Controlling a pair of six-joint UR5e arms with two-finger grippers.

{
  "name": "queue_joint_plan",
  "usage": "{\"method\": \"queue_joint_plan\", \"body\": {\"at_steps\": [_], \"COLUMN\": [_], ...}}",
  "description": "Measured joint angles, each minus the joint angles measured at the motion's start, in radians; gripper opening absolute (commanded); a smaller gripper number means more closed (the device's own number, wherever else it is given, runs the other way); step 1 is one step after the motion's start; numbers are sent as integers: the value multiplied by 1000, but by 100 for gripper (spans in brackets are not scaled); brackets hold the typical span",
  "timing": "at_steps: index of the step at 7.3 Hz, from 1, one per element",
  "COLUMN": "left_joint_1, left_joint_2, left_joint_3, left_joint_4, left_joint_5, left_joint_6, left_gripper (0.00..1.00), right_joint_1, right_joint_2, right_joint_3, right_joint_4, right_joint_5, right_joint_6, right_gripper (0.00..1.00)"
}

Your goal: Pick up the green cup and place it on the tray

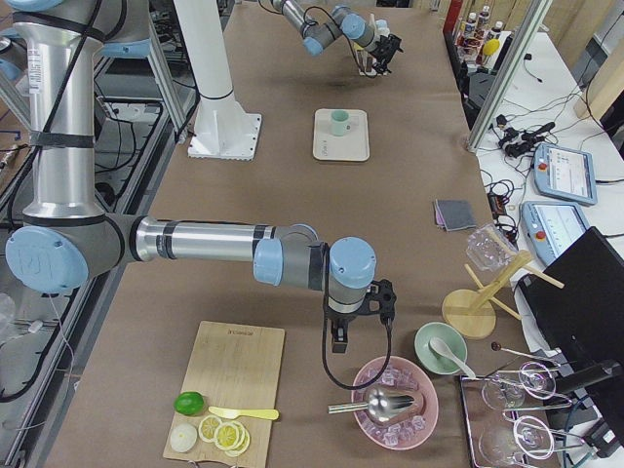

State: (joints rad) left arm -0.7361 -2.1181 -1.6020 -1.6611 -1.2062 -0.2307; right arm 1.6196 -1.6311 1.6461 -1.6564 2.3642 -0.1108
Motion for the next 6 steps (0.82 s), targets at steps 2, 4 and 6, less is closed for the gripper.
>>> {"method": "queue_joint_plan", "body": {"at_steps": [2,4,6], "left_joint_1": [-107,-262,-461], "left_joint_2": [10,45,141], "left_joint_3": [-41,-111,-156], "left_joint_4": [54,130,147], "left_joint_5": [-233,-540,-866], "left_joint_6": [-20,-22,-18], "left_gripper": [99,99,99], "right_joint_1": [-1,0,0], "right_joint_2": [-3,-5,-7], "right_joint_3": [-2,-4,-8], "right_joint_4": [0,0,0], "right_joint_5": [0,-3,-7], "right_joint_6": [-4,-5,-8], "right_gripper": [100,100,100]}}
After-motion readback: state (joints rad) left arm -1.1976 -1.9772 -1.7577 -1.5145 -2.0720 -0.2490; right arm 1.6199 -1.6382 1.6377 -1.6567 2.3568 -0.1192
